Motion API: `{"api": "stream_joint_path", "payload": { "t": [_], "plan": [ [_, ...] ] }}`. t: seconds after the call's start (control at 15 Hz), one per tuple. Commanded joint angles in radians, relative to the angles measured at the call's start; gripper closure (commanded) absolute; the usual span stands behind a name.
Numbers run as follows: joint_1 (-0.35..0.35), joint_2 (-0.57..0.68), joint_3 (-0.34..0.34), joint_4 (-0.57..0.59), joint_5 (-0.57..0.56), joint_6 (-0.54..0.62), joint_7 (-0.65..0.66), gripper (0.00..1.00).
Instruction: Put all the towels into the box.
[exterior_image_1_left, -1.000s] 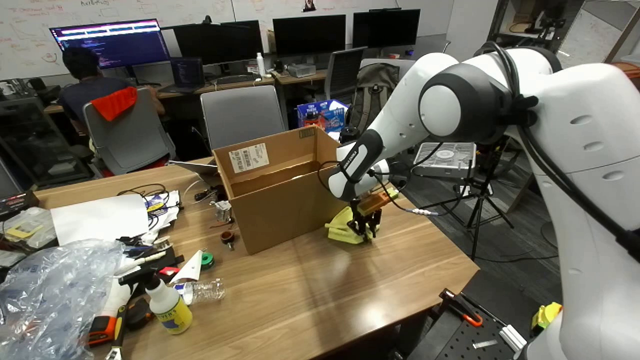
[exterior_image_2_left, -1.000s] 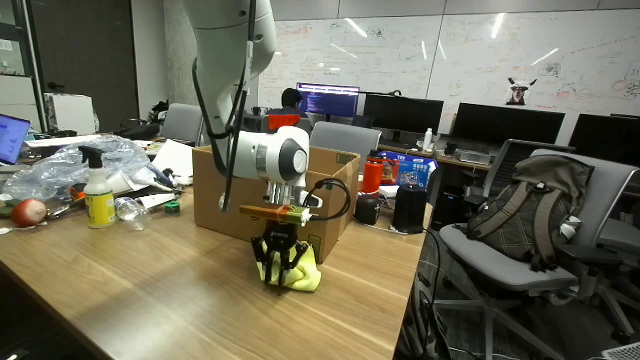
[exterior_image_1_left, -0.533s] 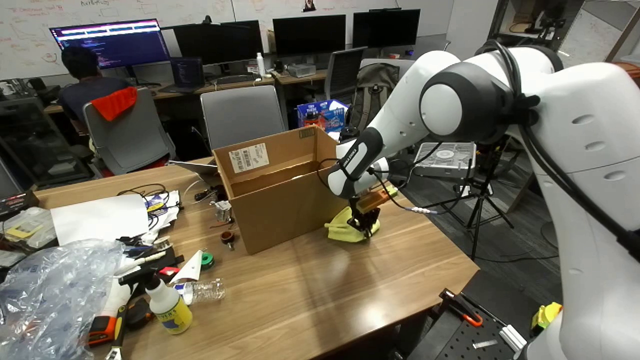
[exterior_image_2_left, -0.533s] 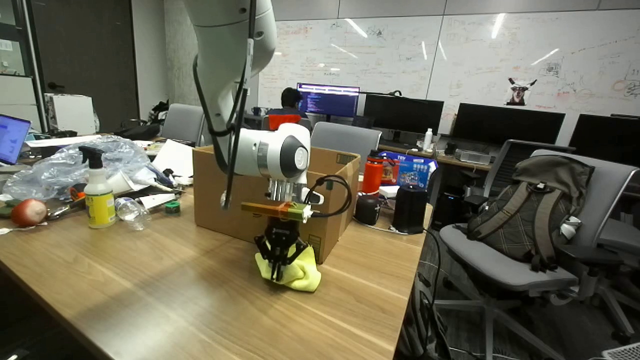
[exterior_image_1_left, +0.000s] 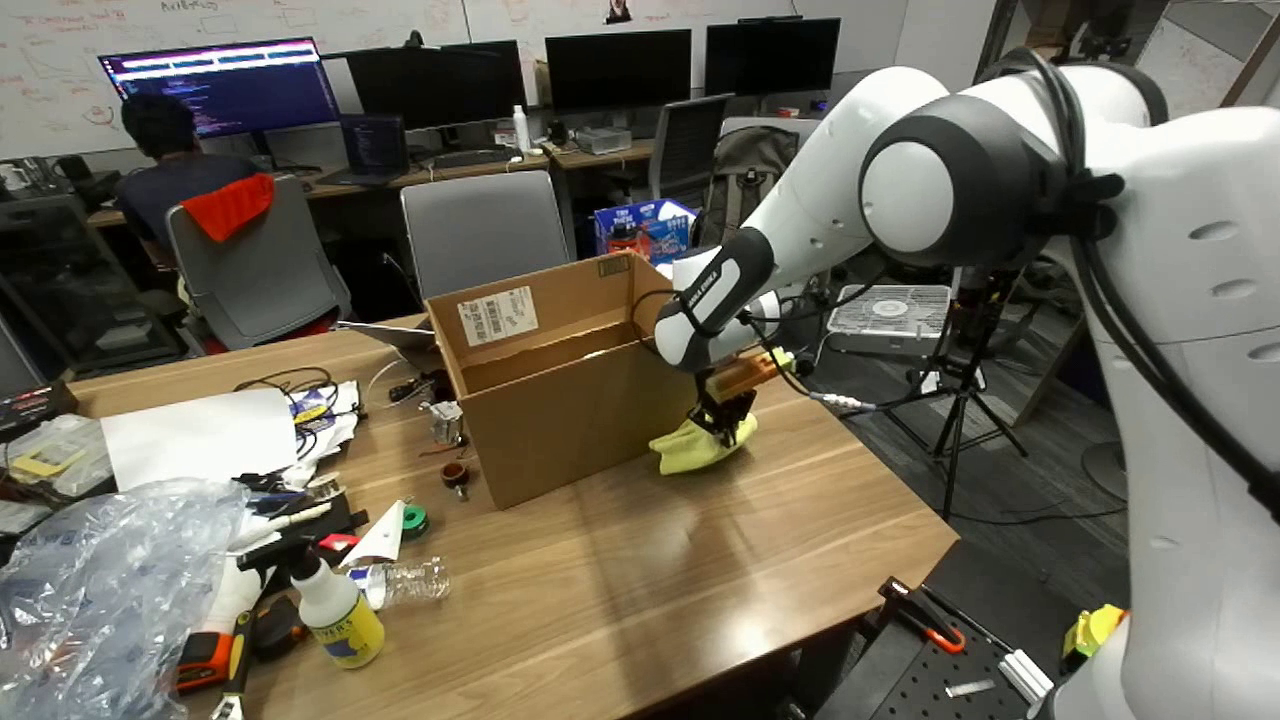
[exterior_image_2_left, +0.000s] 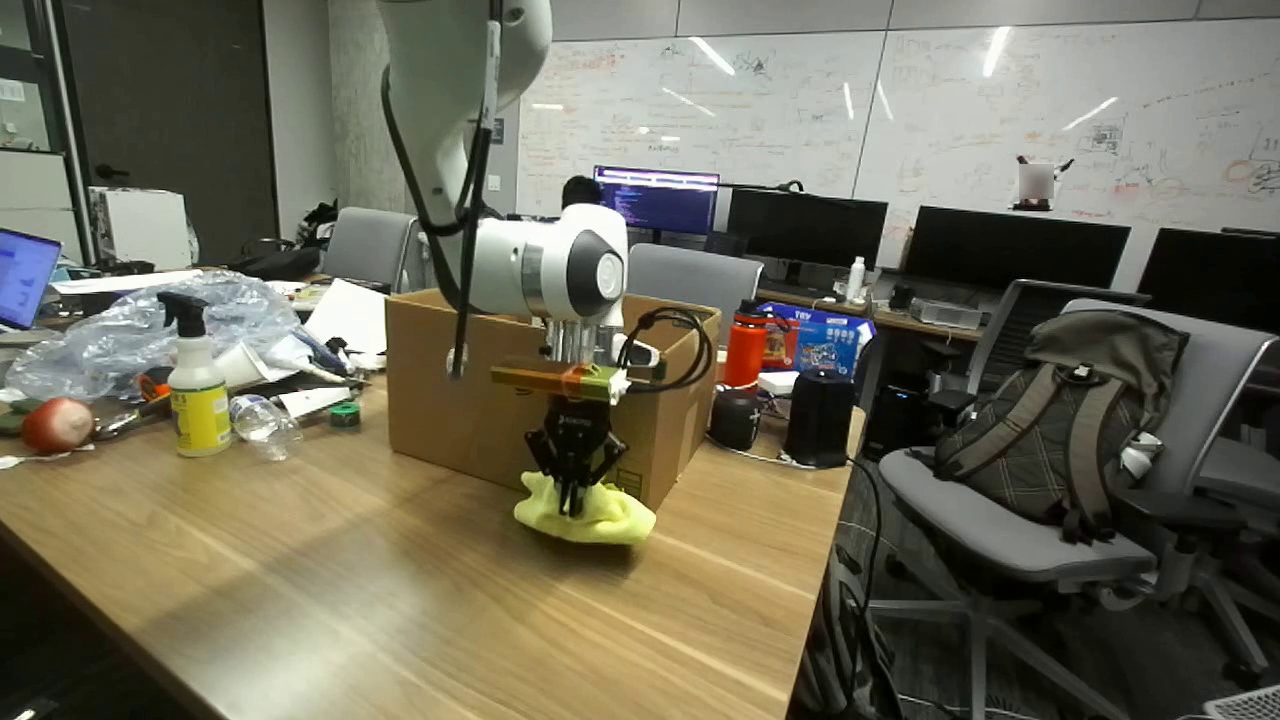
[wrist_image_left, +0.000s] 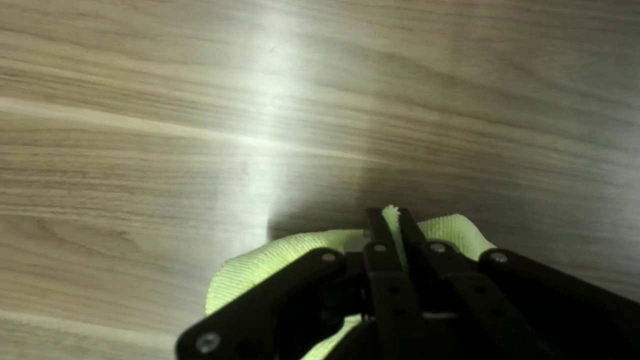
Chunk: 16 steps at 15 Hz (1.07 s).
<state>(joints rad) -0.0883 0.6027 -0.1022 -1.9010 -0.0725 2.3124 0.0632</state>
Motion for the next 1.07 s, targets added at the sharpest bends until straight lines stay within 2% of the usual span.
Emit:
{"api": "stream_joint_path", "payload": {
  "t": [0.0, 0.4, 0.73, 1.0],
  "plan": [
    [0.055, -0.158, -0.033, -0.069, -0.049, 0.006, 0.074, 0.98],
    [0.137, -0.376, -0.043, -0.08, -0.221, -0.057, 0.213, 0.98],
    [0.168, -0.515, 0.006, -0.039, -0.355, -0.181, 0.293, 0.98],
    [0.167, -0.574, 0.064, 0.024, -0.413, -0.273, 0.308, 0.98]
  ]
}}
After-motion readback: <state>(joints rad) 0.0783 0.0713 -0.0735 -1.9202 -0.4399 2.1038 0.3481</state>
